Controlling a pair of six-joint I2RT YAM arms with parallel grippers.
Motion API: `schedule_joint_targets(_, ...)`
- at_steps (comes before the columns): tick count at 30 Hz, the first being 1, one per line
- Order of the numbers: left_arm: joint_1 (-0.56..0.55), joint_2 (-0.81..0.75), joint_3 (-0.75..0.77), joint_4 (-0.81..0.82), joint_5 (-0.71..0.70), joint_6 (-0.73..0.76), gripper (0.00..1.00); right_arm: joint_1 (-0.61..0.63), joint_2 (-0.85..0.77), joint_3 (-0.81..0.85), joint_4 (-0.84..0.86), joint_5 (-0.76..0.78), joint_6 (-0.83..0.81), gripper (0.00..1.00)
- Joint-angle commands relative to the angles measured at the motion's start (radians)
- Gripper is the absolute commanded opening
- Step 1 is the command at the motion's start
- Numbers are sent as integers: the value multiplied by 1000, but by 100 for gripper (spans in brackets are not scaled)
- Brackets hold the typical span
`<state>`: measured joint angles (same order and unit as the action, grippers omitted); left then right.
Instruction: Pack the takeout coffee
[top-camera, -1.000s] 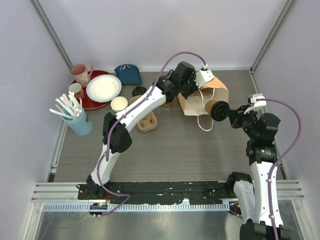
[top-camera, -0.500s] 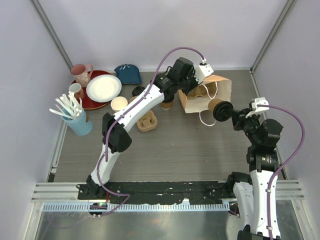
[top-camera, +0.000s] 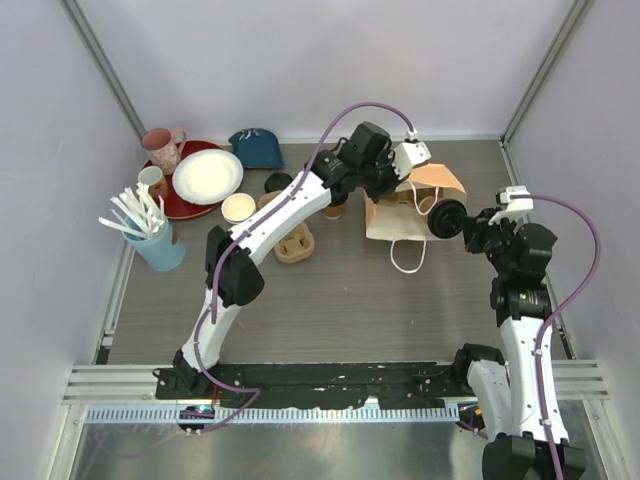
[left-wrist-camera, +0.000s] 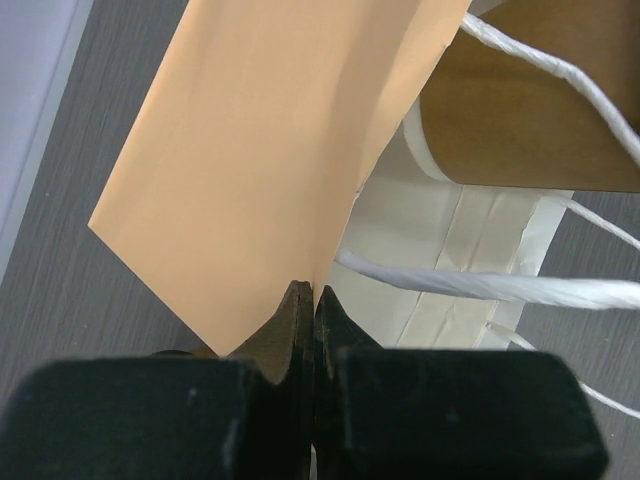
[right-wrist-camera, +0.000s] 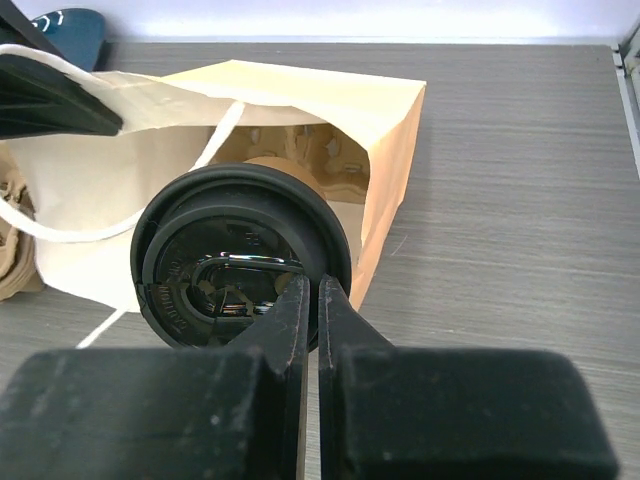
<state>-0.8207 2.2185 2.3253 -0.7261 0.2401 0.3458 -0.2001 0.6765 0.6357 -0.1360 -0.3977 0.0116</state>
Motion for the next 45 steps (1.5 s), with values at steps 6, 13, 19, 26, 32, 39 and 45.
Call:
schedule_joint_targets(6, -29, -49, 88, -35, 42, -174, 0, 83, 12, -40, 178, 209, 47, 1)
schedule_joint_targets(13, -38, -48, 88, -32, 57, -235, 0, 189, 63, -57, 226, 416, 102, 1)
schedule_joint_targets(19, -60, -37, 85, -30, 74, -254, 0, 295, 130, -53, 268, 536, 149, 1)
schedule_joint_targets(26, -63, -37, 129, -45, 83, -286, 0, 314, 172, -68, 277, 668, 154, 1)
schedule_joint_targets(32, -63, -46, 114, -76, 120, -284, 0, 312, 221, -59, 346, 678, 229, 1)
schedule_joint_targets(39, -66, -59, 49, -73, 162, -283, 0, 312, 324, -50, 386, 747, 336, 1)
schedule_joint_targets(45, -66, -68, 20, -87, 199, -266, 0, 307, 347, -96, 467, 758, 407, 1)
